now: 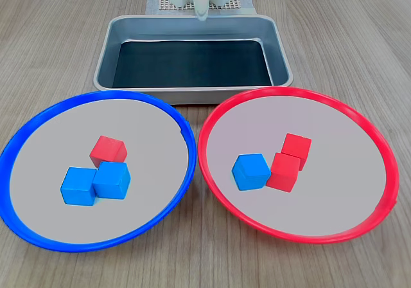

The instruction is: Relocate any misplaced blocks to their matching dishes.

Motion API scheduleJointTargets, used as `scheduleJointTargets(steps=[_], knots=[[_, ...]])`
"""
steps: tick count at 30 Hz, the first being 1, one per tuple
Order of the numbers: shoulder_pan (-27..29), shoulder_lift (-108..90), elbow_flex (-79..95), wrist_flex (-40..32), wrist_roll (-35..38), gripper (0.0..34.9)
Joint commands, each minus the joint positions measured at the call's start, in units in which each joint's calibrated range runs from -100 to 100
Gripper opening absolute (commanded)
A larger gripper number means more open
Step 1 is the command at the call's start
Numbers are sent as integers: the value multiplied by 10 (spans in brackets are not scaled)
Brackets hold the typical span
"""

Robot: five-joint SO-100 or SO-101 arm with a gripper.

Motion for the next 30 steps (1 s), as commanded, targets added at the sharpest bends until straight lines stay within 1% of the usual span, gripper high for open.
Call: scheduleJointTargets(steps=[1, 7, 13, 16, 18, 21, 25, 30], knots=[[-11, 160, -204, 13, 18, 4], [-24, 418, -447, 27, 8, 4], [-31, 681, -724, 96, -14, 11], [-32, 774, -835, 122, -23, 16], [-32, 831, -901, 136, -25, 30], [-33, 898, -967, 142, -27, 61], [-34, 957, -1026, 152, -28, 78], [-38, 1040, -1131, 202, -32, 98]])
